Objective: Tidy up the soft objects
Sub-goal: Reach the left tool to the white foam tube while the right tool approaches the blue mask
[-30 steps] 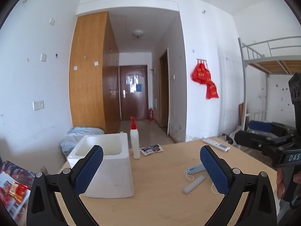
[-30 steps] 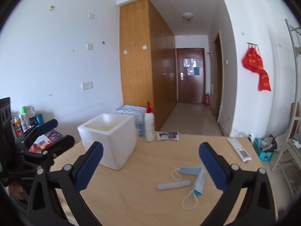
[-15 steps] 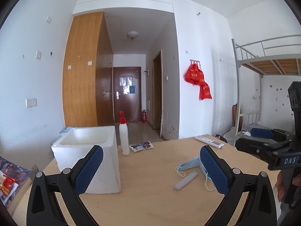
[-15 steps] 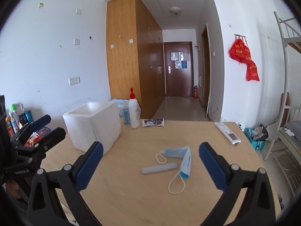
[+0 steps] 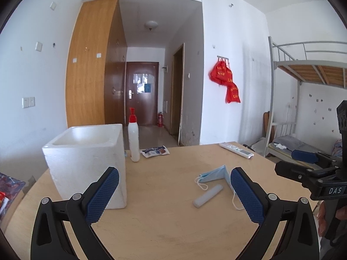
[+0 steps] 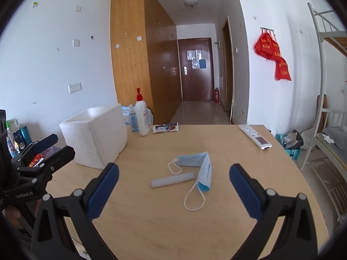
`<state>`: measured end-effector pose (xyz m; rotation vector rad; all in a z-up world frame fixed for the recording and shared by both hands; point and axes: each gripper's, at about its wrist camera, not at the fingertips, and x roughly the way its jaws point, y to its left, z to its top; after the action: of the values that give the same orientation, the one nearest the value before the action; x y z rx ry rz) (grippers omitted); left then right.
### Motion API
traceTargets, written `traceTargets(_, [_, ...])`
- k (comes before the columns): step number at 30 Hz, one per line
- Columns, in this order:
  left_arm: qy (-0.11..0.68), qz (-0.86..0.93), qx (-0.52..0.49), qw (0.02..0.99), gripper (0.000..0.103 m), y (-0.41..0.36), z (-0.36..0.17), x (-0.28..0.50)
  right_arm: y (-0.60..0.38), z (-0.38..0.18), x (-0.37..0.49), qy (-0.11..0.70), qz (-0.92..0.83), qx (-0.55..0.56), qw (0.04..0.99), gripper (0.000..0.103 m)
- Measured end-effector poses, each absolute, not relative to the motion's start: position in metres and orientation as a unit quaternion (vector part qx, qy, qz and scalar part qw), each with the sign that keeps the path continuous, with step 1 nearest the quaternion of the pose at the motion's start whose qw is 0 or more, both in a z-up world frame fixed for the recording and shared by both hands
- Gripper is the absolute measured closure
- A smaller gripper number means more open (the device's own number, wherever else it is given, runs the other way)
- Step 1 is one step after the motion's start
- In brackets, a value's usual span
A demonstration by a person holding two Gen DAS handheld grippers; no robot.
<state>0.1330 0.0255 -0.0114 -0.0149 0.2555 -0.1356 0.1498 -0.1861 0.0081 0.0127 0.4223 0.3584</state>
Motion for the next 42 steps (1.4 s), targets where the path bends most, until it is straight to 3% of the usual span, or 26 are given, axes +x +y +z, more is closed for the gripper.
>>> traceTargets(22, [0.175,-0.106,0.016,0.979,0.000,-0.006,-0.024,0.172,-0.203,-0.004,0.189,0.257,0.149,0.003,0.955,0.000])
traceTargets(42, [0.301,-0.172,0.020,0.938,0.000,-0.028,-0.062,0.252,-0.203,-0.033,0.255,0.335,0.171,-0.014,0.926,0.000])
